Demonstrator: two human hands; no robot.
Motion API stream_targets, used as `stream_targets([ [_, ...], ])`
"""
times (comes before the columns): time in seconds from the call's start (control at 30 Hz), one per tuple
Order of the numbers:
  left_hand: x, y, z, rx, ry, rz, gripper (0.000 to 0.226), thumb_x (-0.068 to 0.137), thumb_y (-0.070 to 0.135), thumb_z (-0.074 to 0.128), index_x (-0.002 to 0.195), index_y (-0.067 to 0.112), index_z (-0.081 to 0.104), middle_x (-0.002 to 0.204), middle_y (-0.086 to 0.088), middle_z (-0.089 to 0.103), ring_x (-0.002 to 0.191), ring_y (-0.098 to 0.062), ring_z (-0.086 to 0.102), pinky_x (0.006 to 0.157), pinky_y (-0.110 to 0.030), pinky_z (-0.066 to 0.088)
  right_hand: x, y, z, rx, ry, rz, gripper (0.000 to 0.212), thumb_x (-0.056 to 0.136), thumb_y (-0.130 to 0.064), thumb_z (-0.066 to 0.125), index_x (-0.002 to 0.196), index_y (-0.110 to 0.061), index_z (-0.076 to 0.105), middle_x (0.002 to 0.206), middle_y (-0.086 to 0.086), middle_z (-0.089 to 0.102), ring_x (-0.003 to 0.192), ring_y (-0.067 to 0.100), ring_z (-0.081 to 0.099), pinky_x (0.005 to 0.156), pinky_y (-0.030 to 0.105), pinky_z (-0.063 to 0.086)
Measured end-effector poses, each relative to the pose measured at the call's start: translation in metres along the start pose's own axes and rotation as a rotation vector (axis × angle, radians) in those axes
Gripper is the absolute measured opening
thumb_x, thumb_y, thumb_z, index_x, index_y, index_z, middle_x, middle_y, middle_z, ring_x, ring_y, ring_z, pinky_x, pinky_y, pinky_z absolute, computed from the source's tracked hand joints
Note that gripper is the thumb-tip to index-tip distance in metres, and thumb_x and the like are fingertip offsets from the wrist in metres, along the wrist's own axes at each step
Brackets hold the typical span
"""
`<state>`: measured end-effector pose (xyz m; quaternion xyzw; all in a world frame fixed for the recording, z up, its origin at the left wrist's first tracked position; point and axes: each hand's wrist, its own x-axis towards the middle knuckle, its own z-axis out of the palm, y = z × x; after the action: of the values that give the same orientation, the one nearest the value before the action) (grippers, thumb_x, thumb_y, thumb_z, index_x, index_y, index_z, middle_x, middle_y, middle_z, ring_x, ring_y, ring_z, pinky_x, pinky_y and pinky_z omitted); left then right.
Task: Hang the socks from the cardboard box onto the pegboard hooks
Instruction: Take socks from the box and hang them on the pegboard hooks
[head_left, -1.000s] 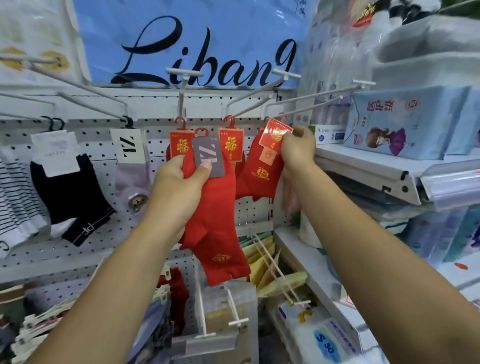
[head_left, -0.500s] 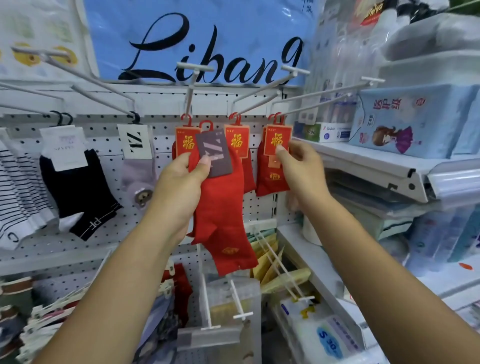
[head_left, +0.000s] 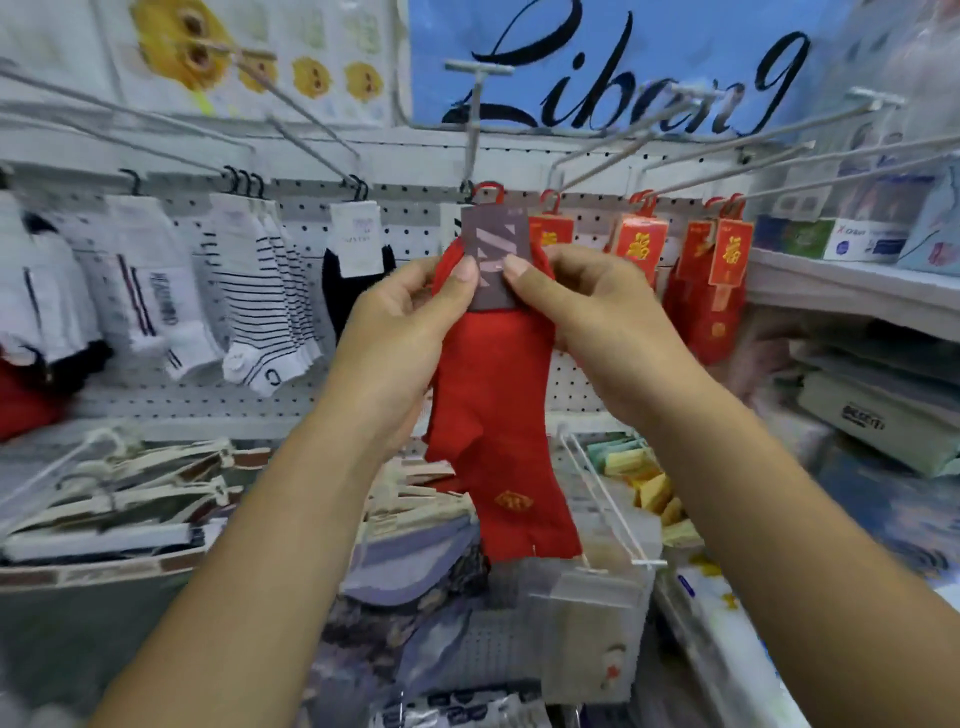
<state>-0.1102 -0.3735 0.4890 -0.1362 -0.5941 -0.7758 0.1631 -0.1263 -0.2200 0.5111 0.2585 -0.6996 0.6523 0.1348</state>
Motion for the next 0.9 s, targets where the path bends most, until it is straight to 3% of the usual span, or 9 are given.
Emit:
stream_targets([
  [0.1, -0.015, 0.017, -0.064, 0.153, -0.076, -0.068, 0.046, 0.074, 0.042, 0.075, 0.112, 0.017, 0.07, 0.103, -0.001, 0.079, 0.093, -0.014, 0.075, 0.076, -0.031, 0.059, 0.009, 0.002, 0.056, 0.067, 0.009, 0.016, 0.023, 0.1, -0.021, 0.061, 0.109, -0.003, 0.071, 0.105, 0.022, 0.074, 0.085, 0.026, 0.067, 0.076, 0.048, 0.057],
  [0.17, -0.027, 0.026, -0.112, 0.299, -0.193, -0.126, 0.045, 0.071, 0.032, 0.078, 0.113, 0.016, 0.07, 0.101, 0.0, 0.08, 0.09, -0.012, 0.076, 0.074, -0.025, 0.059, 0.015, 0.005, 0.095, 0.103, 0.043, 0.064, 0.027, 0.099, -0.022, 0.062, 0.109, 0.002, 0.068, 0.108, 0.029, 0.069, 0.085, 0.029, 0.065, 0.079, 0.057, 0.056],
  [0.23, -0.034, 0.036, -0.159, 0.391, -0.258, -0.197, 0.041, 0.072, 0.018, 0.079, 0.112, 0.015, 0.071, 0.1, -0.001, 0.08, 0.088, -0.012, 0.076, 0.072, -0.023, 0.059, 0.019, 0.012, 0.134, 0.114, 0.078, 0.132, 0.031, 0.099, -0.024, 0.062, 0.108, 0.006, 0.065, 0.102, 0.031, 0.068, 0.081, 0.027, 0.062, 0.074, 0.051, 0.057],
  [0.37, -0.039, 0.058, -0.248, 0.466, -0.253, -0.279, 0.031, 0.083, 0.005, 0.074, 0.113, 0.012, 0.07, 0.101, -0.005, 0.08, 0.088, -0.016, 0.077, 0.071, -0.025, 0.061, 0.021, 0.031, 0.22, 0.161, 0.086, 0.294, 0.024, 0.101, -0.023, 0.059, 0.096, -0.002, 0.067, 0.087, 0.013, 0.066, 0.07, 0.018, 0.062, 0.063, 0.032, 0.057],
  [0.57, -0.045, 0.084, -0.347, 0.431, -0.176, -0.36, 0.031, 0.087, 0.002, 0.071, 0.118, 0.004, 0.07, 0.102, -0.014, 0.079, 0.088, -0.022, 0.076, 0.076, -0.03, 0.062, 0.023, 0.042, 0.32, 0.337, 0.065, 0.465, 0.017, 0.102, -0.018, 0.057, 0.096, -0.009, 0.07, 0.087, 0.007, 0.075, 0.073, 0.015, 0.07, 0.064, 0.03, 0.059],
  [0.77, -0.05, 0.095, -0.413, 0.351, -0.009, -0.348, 0.035, 0.075, 0.005, 0.077, 0.109, 0.003, 0.069, 0.098, -0.015, 0.079, 0.082, -0.02, 0.076, 0.069, -0.026, 0.061, 0.032, 0.038, 0.383, 0.357, 0.003, 0.469, 0.016, 0.102, -0.017, 0.057, 0.095, -0.01, 0.069, 0.08, 0.003, 0.077, 0.075, 0.015, 0.073, 0.068, 0.032, 0.061],
  [0.9, -0.064, 0.095, -0.446, 0.343, 0.102, -0.331, 0.027, 0.08, 0.001, 0.077, 0.105, 0.005, 0.069, 0.101, -0.016, 0.078, 0.087, -0.021, 0.075, 0.078, -0.027, 0.062, 0.04, 0.034, 0.416, 0.325, -0.144, 0.445, 0.015, 0.102, -0.018, 0.057, 0.101, -0.009, 0.069, 0.085, 0.003, 0.078, 0.079, 0.015, 0.074, 0.07, 0.033, 0.061],
])
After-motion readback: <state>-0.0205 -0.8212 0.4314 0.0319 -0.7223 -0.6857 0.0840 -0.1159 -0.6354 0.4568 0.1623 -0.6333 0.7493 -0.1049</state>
